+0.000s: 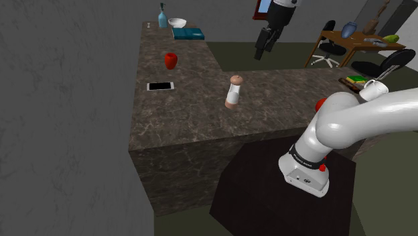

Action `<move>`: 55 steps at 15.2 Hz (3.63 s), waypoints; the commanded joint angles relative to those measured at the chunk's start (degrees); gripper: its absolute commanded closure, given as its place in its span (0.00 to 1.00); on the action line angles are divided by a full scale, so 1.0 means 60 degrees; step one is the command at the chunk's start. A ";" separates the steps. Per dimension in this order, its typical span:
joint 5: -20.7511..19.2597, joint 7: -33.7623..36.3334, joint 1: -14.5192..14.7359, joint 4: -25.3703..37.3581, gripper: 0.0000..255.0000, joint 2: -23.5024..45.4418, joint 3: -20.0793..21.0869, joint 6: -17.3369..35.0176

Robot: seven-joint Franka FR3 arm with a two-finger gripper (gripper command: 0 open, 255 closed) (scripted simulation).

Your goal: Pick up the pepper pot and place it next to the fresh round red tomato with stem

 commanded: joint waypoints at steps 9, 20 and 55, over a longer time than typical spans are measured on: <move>-0.0093 -0.1436 -0.0137 -0.0488 0.00 0.1884 -0.1416 0.1857; 0.0512 -0.3298 -0.0042 -0.0278 0.00 0.4883 -0.2825 0.3894; 0.0453 -0.3104 -0.0034 0.0259 1.00 0.4536 -0.2704 0.3027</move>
